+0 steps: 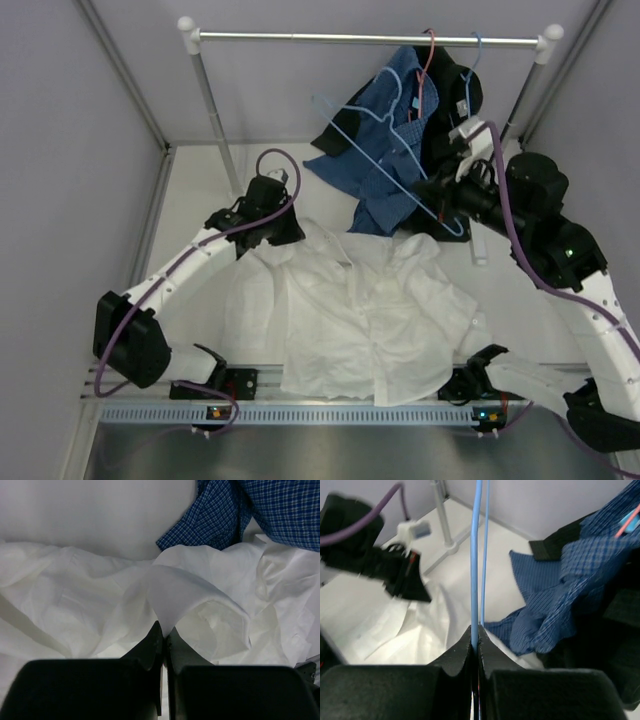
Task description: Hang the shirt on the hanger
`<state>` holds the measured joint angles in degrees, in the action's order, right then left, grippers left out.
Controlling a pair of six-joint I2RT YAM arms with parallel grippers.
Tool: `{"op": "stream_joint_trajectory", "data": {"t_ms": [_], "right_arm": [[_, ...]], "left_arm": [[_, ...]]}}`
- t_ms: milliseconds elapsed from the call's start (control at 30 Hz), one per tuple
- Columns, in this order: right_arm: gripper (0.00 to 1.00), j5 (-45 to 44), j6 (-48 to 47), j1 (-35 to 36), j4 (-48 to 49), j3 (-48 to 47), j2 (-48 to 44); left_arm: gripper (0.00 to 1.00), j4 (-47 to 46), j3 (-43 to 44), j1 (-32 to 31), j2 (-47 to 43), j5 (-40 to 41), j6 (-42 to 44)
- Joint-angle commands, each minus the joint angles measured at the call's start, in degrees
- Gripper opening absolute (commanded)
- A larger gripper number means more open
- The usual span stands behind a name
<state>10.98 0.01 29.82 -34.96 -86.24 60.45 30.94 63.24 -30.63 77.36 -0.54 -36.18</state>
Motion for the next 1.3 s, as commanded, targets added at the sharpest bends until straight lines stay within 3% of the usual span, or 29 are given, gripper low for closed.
{"op": "stream_joint_trajectory", "data": {"t_ms": [0, 200, 533, 1000, 1267], "right_arm": [[0.0, 7.7, -2.5, -1.0, -7.4, 6.1, -5.8], [0.0, 13.4, -1.9, -0.9, -11.5, 18.8, -19.3], [0.0, 12.3, -0.5, -0.9, -15.3, 24.4, -23.5], [0.0, 12.8, 2.4, -0.9, -14.1, 26.9, -19.6], [0.0, 17.0, 3.2, -0.2, -5.1, 25.7, -11.7]], "left_arm": [[0.0, -3.5, 5.6, 2.9, 3.0, -7.3, 3.4], [0.0, -0.6, 10.1, 3.8, 8.1, -12.9, 5.6], [0.0, -0.6, 10.0, 3.8, 6.1, -15.8, 5.9], [0.0, 3.5, 11.3, 3.7, 2.7, -20.3, 9.5], [0.0, 11.5, 13.3, 3.0, -1.8, -21.6, 14.8]]}}
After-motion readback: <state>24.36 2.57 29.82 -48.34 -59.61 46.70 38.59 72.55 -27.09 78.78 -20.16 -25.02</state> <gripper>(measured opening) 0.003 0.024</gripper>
